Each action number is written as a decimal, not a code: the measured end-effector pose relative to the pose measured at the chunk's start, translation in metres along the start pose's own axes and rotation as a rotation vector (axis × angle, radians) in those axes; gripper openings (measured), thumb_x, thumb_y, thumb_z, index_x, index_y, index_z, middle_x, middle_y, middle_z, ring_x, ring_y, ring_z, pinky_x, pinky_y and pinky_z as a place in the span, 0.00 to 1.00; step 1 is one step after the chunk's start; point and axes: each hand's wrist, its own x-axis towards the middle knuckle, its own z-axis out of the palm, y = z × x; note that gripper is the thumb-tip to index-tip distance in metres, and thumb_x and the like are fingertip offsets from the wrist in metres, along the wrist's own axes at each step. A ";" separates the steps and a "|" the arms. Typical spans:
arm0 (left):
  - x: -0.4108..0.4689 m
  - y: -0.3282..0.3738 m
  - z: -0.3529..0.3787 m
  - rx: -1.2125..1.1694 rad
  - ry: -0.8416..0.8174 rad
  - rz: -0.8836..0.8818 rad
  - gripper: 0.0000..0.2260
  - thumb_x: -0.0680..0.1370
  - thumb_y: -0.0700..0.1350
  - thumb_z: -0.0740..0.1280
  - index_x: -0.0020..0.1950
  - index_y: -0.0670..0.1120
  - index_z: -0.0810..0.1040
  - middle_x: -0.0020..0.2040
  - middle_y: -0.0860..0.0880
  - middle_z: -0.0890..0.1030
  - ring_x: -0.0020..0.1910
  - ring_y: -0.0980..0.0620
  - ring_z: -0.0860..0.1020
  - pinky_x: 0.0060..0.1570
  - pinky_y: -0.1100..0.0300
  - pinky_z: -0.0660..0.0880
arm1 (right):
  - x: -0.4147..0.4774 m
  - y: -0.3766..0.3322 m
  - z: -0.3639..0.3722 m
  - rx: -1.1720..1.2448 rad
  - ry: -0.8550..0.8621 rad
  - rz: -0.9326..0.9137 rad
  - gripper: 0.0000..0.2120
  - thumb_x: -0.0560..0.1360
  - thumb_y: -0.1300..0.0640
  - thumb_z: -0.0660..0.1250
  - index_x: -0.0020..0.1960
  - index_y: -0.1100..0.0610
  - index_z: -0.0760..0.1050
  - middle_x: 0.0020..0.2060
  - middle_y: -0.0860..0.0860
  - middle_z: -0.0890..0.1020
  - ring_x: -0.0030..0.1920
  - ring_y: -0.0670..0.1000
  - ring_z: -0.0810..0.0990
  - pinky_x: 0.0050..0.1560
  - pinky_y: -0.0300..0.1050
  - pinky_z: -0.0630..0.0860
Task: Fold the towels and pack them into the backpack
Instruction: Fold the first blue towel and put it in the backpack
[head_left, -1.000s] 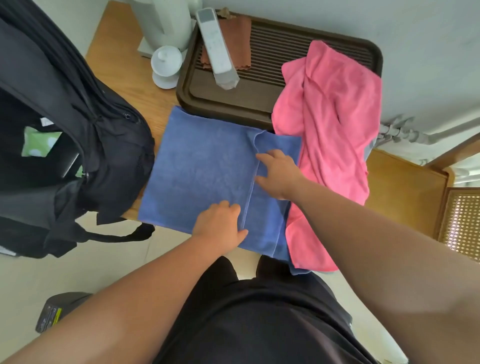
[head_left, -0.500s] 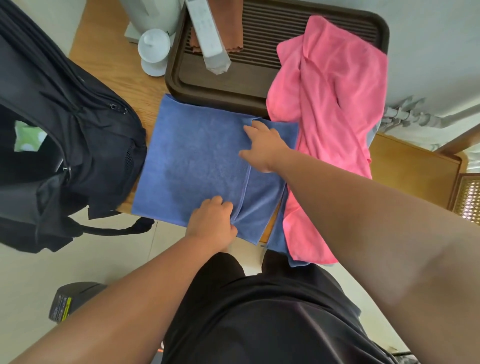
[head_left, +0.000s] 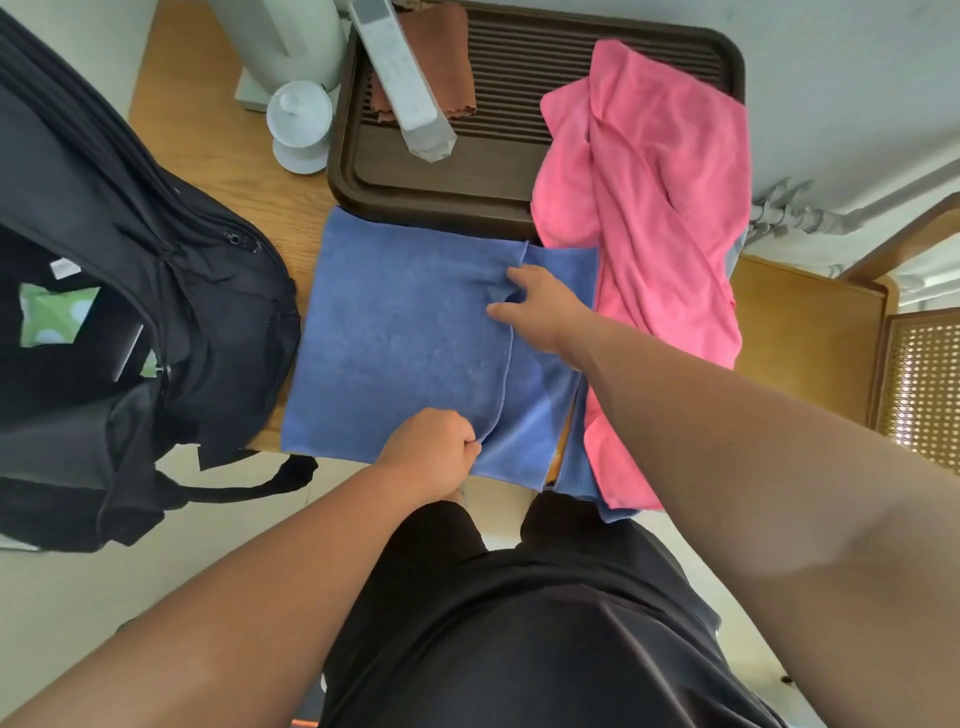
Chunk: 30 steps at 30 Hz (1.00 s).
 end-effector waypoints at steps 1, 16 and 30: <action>0.000 -0.002 -0.002 -0.013 0.000 0.005 0.20 0.80 0.45 0.63 0.28 0.46 0.64 0.26 0.49 0.66 0.27 0.51 0.63 0.27 0.57 0.58 | -0.001 -0.001 0.000 0.022 0.006 0.013 0.26 0.79 0.56 0.67 0.72 0.66 0.66 0.70 0.61 0.72 0.68 0.59 0.73 0.63 0.46 0.71; -0.035 0.059 -0.018 -0.141 0.158 0.042 0.14 0.70 0.45 0.68 0.29 0.46 0.66 0.27 0.50 0.70 0.29 0.51 0.67 0.30 0.57 0.65 | -0.043 0.011 -0.031 0.242 0.454 -0.218 0.14 0.72 0.61 0.68 0.57 0.60 0.81 0.52 0.53 0.84 0.51 0.53 0.82 0.57 0.47 0.76; -0.011 0.068 0.022 -0.072 -0.029 0.026 0.14 0.76 0.46 0.66 0.34 0.45 0.66 0.32 0.47 0.70 0.31 0.51 0.67 0.30 0.57 0.63 | -0.038 0.059 -0.031 0.104 0.199 -0.101 0.07 0.72 0.63 0.66 0.43 0.68 0.72 0.41 0.54 0.74 0.39 0.52 0.72 0.42 0.50 0.71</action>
